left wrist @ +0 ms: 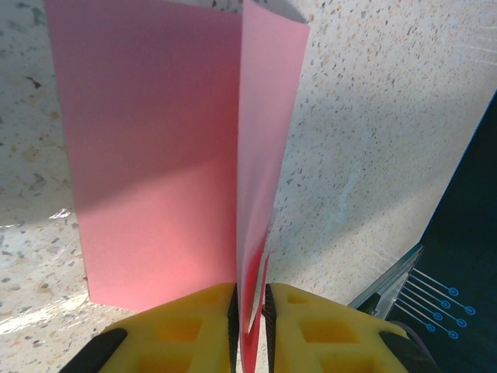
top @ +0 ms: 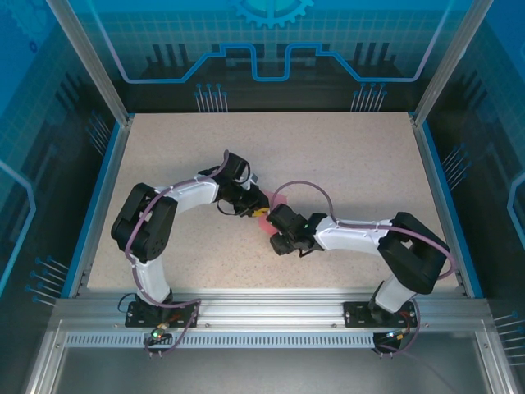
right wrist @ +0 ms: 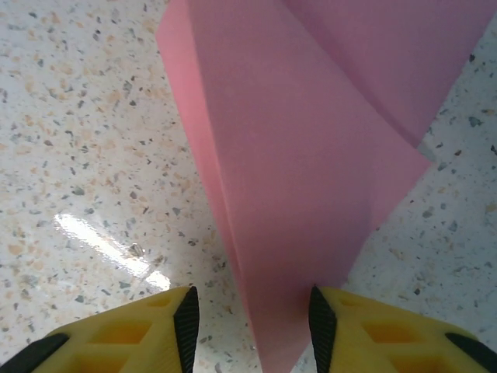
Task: Fold a paper plane with a square sheet of paper (fold left side to right side)
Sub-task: Fourth fold the wing at the center of the table.
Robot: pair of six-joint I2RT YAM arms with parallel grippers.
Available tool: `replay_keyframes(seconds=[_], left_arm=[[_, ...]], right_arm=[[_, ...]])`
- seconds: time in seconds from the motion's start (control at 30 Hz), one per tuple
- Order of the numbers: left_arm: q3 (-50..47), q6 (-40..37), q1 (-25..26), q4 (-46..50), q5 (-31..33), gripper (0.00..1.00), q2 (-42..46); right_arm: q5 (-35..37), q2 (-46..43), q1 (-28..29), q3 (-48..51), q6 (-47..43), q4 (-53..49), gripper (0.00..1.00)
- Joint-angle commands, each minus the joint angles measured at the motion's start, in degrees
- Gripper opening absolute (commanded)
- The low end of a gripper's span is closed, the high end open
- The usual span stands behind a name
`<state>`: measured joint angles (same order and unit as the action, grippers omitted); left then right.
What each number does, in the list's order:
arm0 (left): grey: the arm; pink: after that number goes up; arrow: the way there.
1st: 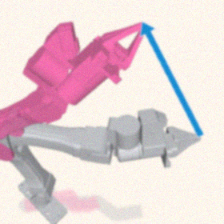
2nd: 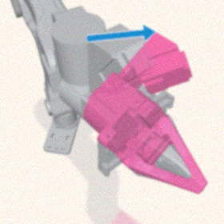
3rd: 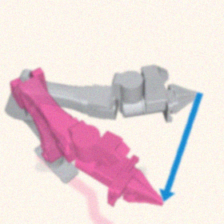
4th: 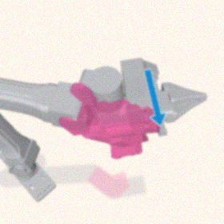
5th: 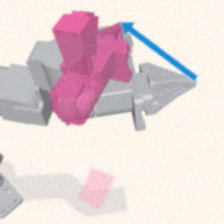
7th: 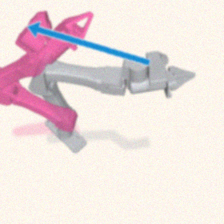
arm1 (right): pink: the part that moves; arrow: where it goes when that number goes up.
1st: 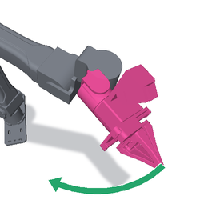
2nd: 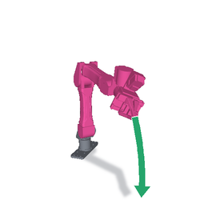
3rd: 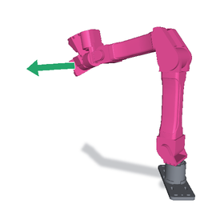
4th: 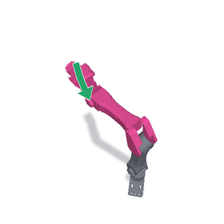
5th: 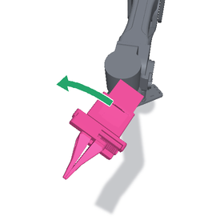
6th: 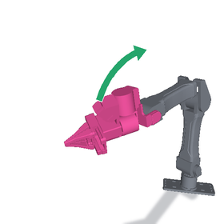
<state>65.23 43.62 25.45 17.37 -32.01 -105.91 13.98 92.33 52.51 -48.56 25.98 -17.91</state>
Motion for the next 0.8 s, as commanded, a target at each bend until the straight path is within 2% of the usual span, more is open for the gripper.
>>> replay_keyframes(seconds=[0.0,0.17,0.53,0.77], left_arm=[[1.7,0.3,0.3,2.2,-0.6,0.19,1.2],[2.1,0.1,0.3,2.7,-0.4,0.19,1.2],[3.0,-1.9,0.0,5.4,1.2,0.27,2.9],[3.1,-2.2,-0.8,5.9,1.0,0.27,3.3]], right_arm=[[2.0,0.8,0.8,-1.5,0.8,0.7,0.43],[2.6,1.7,0.8,-1.5,0.7,0.9,0.39],[1.1,2.2,0.4,-2.6,0.2,0.7,0.18],[0.8,2.3,0.2,-2.3,0.3,1.0,0.11]])
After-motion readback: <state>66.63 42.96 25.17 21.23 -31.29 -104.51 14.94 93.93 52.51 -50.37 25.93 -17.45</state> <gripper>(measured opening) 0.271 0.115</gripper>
